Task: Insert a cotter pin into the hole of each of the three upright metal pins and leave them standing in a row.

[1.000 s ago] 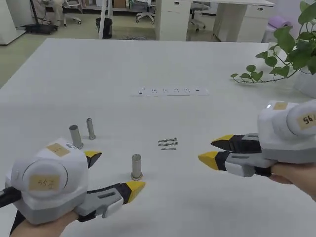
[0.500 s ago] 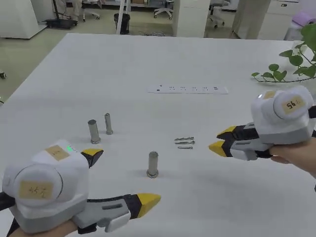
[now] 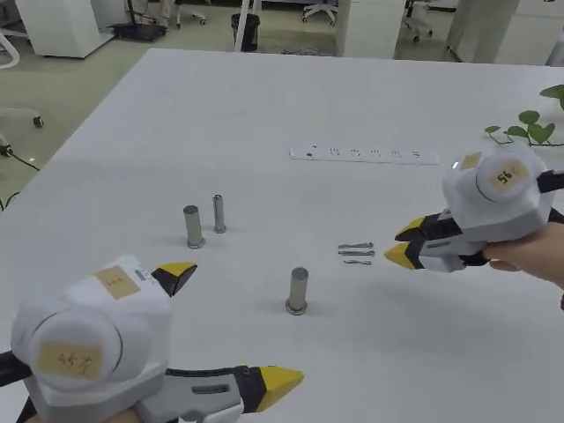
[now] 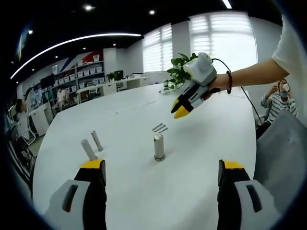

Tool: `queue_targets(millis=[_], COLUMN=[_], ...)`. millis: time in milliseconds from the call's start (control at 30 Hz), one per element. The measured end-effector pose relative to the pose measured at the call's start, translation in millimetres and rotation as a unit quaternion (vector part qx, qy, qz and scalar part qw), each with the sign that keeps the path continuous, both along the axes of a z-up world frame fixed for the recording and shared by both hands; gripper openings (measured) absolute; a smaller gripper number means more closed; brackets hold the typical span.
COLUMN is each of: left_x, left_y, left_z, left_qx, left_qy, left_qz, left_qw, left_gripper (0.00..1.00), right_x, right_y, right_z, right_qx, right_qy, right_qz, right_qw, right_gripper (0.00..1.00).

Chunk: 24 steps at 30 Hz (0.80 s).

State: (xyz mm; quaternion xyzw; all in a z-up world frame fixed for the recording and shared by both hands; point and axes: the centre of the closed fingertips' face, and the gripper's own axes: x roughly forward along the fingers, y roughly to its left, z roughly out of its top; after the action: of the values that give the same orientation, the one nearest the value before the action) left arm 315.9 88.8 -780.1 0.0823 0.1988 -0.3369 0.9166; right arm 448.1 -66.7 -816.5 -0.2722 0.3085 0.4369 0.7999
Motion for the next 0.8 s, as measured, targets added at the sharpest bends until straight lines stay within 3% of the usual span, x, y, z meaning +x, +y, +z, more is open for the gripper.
queue_targets(millis=[167, 467, 633, 800], left_x=[-4.0, -10.0, -12.1, -12.2], left_y=[4.2, 9.2, 11.0, 14.6], left_z=[-2.4, -6.2, -6.5, -7.3], left_qx=[0.001, 0.003, -0.001, 0.006], left_qy=[0.004, 0.01, 0.012, 0.01], left_qz=[0.006, 0.015, 0.021, 0.027], left_qw=[1.0, 0.9998, 0.9997, 0.9996], left_gripper=[0.97, 0.92, 0.91, 0.91], right_x=[8.8, 20.0, 24.6, 26.8], right_y=[5.6, 14.6, 15.4, 15.4], right_z=[-7.6, -23.7, -33.2, -39.8], right_qx=[0.0, -0.034, -0.055, -0.057], right_qy=[0.008, 0.007, 0.015, 0.031], right_qz=[0.01, 0.05, 0.069, 0.076], right_qw=[0.9999, 0.9982, 0.996, 0.995], right_gripper=[0.17, 0.15, 0.14, 0.14])
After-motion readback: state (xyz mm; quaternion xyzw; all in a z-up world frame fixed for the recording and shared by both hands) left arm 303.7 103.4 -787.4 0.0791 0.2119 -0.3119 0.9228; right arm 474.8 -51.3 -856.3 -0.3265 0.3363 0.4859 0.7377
